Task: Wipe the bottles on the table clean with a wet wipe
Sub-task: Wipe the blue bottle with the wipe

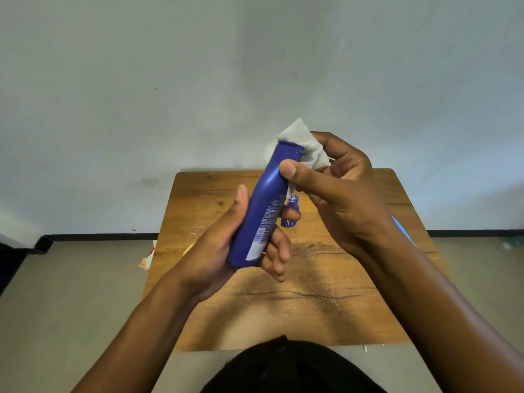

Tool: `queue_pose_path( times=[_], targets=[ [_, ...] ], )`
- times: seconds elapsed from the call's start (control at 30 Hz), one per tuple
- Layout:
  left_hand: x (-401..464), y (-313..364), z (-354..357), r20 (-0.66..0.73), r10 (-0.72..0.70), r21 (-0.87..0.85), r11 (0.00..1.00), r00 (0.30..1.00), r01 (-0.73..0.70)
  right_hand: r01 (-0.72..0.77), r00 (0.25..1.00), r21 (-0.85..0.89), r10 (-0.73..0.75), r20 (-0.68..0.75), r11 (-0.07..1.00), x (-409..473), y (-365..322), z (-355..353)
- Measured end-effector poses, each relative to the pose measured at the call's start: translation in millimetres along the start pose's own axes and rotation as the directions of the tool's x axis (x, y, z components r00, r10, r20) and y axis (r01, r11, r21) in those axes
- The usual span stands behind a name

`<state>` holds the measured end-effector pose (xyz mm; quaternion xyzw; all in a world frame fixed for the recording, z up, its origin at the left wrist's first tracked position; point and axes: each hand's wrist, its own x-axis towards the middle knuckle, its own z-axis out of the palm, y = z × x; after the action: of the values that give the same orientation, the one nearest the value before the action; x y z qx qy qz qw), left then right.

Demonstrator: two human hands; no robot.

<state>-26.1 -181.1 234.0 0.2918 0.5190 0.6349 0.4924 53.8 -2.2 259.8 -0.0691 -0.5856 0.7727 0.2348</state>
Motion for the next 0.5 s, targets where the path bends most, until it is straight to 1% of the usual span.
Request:
queue_pose_path(
  times=[0.07, 0.13, 0.2, 0.23, 0.3, 0.4, 0.47, 0.5],
  targets=[
    [3.2, -5.2, 4.3, -0.091, 0.056, 0.155, 0.987, 0.994, -0.041, 0.008, 0.999, -0.042, -0.009, -0.035, 0.999, -0.2, 0.6, 0.0],
    [7.0, -12.8, 4.5, -0.181, 0.145, 0.338, 0.938, 0.973, -0.077, 0.016, 0.994, -0.135, -0.030, -0.102, 0.991, -0.8, 2.0, -1.5],
    [9.1, -18.4, 1.1, -0.240, 0.220, 0.435, 0.895, 0.946, -0.098, 0.018, 0.987, -0.234, -0.055, -0.149, 0.972, -2.8, 3.6, -2.6],
    [8.3, -19.4, -0.5, -0.264, 0.238, 0.443, 0.891, 0.935, -0.102, 0.017, 0.984, -0.266, -0.063, -0.168, 0.964, -3.9, 3.8, -2.5],
    [6.4, -20.2, -4.1, -0.279, 0.237, 0.365, 0.923, 0.931, -0.125, 0.008, 0.972, -0.250, -0.066, -0.224, 0.968, -5.5, 1.5, -3.4],
    [1.8, -21.8, -11.0, -0.196, 0.190, 0.185, 0.971, 0.962, -0.154, -0.007, 0.955, -0.146, -0.036, -0.294, 0.989, -4.6, -5.1, -6.2],
    [-0.4, -24.8, -14.8, -0.146, 0.176, 0.134, 0.978, 0.973, -0.157, -0.022, 0.962, -0.080, -0.001, -0.274, 0.997, -3.3, -7.4, -9.0],
    [-1.0, -26.6, -15.9, -0.134, 0.176, 0.131, 0.979, 0.975, -0.159, -0.024, 0.971, -0.055, 0.011, -0.238, 0.998, -3.3, -8.5, -9.8]
  ],
)
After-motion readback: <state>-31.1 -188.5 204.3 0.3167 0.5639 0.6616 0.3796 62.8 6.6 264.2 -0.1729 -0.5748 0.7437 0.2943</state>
